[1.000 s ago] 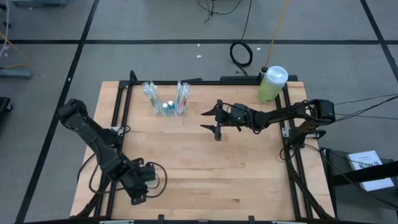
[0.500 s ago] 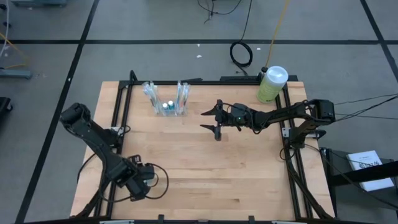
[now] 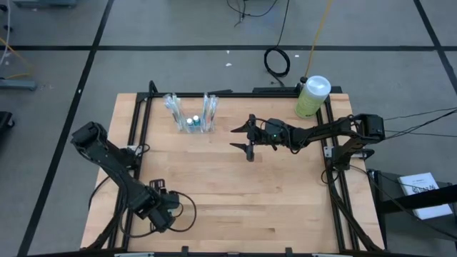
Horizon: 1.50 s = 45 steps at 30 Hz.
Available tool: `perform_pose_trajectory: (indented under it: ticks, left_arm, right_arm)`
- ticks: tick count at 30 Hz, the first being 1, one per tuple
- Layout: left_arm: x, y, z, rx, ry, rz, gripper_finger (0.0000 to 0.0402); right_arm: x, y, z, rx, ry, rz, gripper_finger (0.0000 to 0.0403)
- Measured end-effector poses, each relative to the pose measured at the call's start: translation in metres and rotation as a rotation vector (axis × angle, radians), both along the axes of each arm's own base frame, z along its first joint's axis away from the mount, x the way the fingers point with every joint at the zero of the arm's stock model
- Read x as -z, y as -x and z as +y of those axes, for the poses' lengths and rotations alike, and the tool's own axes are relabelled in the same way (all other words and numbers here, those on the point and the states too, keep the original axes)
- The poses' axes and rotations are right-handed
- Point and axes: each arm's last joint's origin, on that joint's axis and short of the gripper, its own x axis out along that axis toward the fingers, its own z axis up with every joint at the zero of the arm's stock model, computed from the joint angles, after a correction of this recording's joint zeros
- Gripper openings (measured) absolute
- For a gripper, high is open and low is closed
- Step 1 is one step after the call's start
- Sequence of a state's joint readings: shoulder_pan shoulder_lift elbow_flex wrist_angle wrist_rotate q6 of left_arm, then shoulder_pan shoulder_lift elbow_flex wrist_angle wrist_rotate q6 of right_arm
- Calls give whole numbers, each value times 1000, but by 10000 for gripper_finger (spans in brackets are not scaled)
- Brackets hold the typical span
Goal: Pick & Place toothbrushing station
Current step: Put the blue mouthwash into the transparent organizer
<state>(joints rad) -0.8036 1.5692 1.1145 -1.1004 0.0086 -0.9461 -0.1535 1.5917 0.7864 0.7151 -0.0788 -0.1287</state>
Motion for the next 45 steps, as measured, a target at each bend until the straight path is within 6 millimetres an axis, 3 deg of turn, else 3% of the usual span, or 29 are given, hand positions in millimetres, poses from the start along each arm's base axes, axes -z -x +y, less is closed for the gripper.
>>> perform_pose_trajectory:
  ticks: [7, 19, 28, 36, 45]
  left_arm:
    - [0, 0, 0, 1, 0, -1, 229]
    - [0, 0, 0, -7, -7, -10, 108]
    - [-4, -14, 12, -37, -75, -90, 98]
    - [-48, -36, 41, -34, -161, -251, 98]
    - [-115, -43, 110, -213, -360, -441, 98]
  right_arm:
    - [0, 0, 0, -1, 0, 0, 238]
    - [0, 0, 0, 0, 0, 1, 238]
    - [0, 0, 0, 0, 0, 0, 238]
    - [0, 0, 0, 0, 0, 0, 238]
    - [-31, 18, 2, 4, 21, -28, 238]
